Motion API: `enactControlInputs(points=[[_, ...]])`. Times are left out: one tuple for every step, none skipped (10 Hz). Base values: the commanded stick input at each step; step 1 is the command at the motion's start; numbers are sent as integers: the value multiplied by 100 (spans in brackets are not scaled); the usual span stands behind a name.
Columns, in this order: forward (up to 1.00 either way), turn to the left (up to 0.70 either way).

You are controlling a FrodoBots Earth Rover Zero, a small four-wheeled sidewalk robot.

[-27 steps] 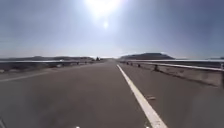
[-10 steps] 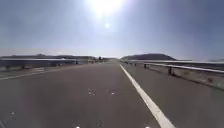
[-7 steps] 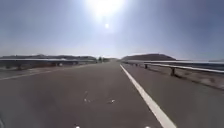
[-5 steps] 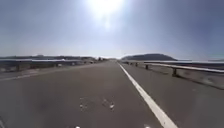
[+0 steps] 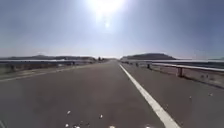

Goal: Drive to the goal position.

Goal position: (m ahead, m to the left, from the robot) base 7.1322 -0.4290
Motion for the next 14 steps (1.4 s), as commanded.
enactControlInputs(points=[[85,0],[85,0],[85,0],[85,0],[85,0],[85,0],[85,0],[85,0],[85,0],[85,0],[85,0],[85,0],[85,0],[85,0]])
